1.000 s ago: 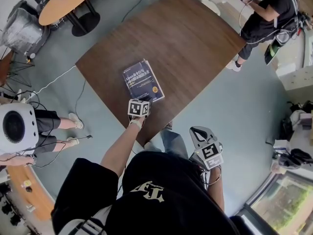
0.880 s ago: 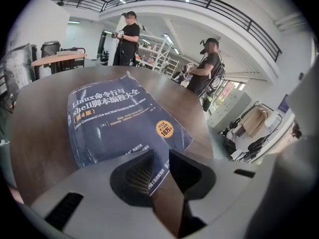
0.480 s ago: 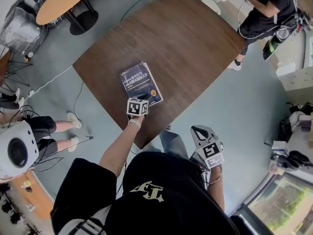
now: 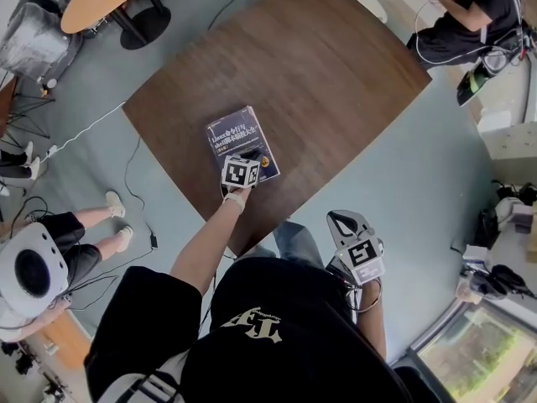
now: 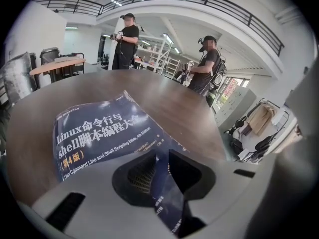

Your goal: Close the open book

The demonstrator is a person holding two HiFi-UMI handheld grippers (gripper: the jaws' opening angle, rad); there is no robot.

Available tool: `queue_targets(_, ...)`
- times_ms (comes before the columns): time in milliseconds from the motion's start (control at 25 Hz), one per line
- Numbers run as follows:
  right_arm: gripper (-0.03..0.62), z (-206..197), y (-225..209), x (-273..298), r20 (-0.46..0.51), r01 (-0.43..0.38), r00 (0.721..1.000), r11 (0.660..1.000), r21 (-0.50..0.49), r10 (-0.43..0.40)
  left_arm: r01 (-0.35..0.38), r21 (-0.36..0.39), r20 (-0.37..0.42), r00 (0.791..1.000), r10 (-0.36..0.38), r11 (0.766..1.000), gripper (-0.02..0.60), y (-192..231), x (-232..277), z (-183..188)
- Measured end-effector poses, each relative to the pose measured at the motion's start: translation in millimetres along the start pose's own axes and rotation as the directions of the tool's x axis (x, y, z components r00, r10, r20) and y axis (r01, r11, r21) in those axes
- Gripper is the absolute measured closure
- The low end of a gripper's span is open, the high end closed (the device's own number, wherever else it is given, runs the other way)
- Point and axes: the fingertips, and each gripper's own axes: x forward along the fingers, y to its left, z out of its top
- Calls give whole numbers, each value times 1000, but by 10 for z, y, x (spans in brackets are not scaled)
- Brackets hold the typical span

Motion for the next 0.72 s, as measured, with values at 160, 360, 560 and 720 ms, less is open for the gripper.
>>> queue_targets(160, 606, 72, -140, 63, 5, 6, 1000, 1000, -10, -5, -64, 18, -45, 997, 65, 998, 526, 91, 24, -29)
queue_targets(360, 606, 212, -248, 72, 18, 14, 1000, 999, -31, -13, -50, -8, -36, 998, 50, 999, 557, 117, 15, -16)
queue_targets(560, 606, 268, -257, 78, 42, 13, 999, 998, -55, -11, -23, -37, 66, 998, 26, 999, 557, 37, -172, 46)
queue_targets(720, 606, 301, -127, 143, 63, 5, 998, 997, -80, 0, -12, -41, 145, 989, 18, 999, 560, 95, -531, 20)
